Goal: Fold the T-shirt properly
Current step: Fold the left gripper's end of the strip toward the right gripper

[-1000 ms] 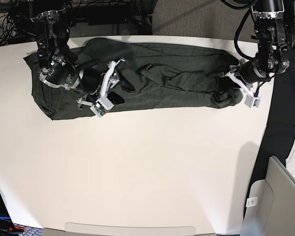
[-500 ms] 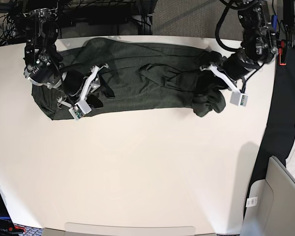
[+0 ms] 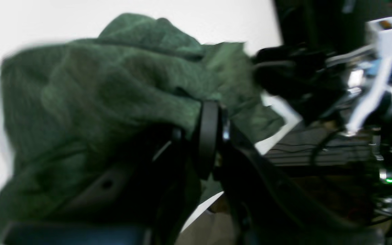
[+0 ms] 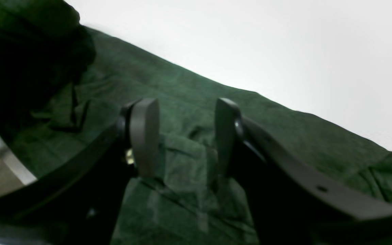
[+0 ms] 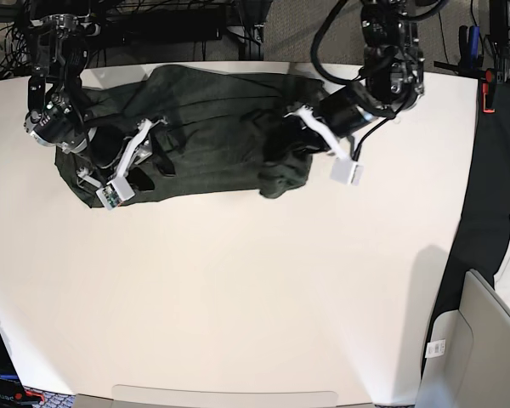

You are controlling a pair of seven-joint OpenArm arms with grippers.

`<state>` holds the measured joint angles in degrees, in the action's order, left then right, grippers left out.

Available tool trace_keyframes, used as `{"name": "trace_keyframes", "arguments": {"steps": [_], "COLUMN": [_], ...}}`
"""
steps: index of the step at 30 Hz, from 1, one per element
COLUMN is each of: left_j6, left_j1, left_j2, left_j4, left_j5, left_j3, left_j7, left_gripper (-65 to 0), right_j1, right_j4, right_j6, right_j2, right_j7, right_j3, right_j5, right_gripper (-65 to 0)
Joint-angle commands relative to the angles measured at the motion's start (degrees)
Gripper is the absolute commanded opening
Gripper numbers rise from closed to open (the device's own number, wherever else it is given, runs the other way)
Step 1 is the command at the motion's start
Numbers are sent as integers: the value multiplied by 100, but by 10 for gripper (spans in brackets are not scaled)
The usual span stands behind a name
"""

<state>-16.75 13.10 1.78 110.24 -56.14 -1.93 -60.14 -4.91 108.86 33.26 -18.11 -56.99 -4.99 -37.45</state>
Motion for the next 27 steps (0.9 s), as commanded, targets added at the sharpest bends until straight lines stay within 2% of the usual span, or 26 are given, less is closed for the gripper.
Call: {"name": "trace_keyframes", "arguments": {"steps": [1,5,7,10,24,27], "left_j6": [-43,-43,-43,-43,-43,-43], "left_j1": [-40,-207,-304,-453,-796,-849], "left_j2": [-24,-200,-253,-253,-253,-218], "left_j4": [84,-4,-162,-461,-760,-900], "left_j5": [-122,-122,-122,-140,-131,-131], "left_j3": [-57,-145,-145,-207,-1613,-1675], "left_j7": [67,67,67,67,119,128], "left_gripper": [-622,-622,-622,-622,-620,-596], "right_j1": [73,73,73,73,73,73], "right_j4": [108,108,108,108,99,99], "right_j6": [125,591,674,674,674,674], "right_j2": [-66,-66,-66,-57,-22,-22], "right_j7": [121,121,121,121,121,121], "right_j3": [-68,-182,-243,-296,-402,-402], "right_j5": [-92,-92,-92,-92,-92,-92], "right_gripper": [-403,-403,-403,-403,-403,-403]}}
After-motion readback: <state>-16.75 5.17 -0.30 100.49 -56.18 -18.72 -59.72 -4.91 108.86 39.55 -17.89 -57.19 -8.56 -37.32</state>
